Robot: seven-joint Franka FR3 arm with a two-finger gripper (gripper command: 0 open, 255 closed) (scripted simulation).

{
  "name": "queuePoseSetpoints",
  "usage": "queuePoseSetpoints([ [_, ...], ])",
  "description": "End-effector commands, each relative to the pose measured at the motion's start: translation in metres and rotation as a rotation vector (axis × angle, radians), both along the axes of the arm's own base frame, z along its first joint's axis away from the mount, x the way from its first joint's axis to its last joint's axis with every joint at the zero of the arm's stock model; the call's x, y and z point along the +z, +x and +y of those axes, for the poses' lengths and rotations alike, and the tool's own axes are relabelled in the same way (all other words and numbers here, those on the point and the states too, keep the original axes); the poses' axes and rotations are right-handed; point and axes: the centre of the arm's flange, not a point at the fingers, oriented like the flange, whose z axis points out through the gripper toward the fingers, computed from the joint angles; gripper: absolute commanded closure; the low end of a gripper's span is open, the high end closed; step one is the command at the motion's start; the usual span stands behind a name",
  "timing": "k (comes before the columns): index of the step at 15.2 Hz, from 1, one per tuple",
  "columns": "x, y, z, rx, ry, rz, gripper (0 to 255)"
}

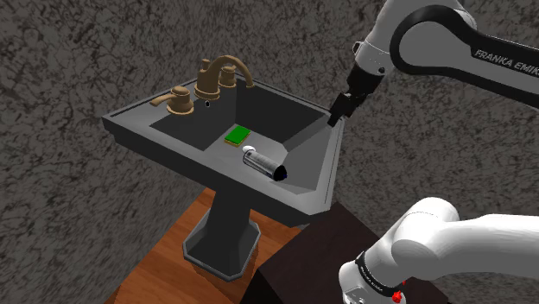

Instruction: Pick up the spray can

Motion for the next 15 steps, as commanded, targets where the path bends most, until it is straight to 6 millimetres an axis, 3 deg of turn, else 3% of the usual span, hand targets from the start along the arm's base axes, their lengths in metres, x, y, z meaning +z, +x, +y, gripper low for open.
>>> queuePoseSetpoints([
  [1,0.000,0.000,0.000,0.000,0.000,0.000,0],
  [15,-0.149,0.135,0.025,-0.145,0.080,0.209,0],
])
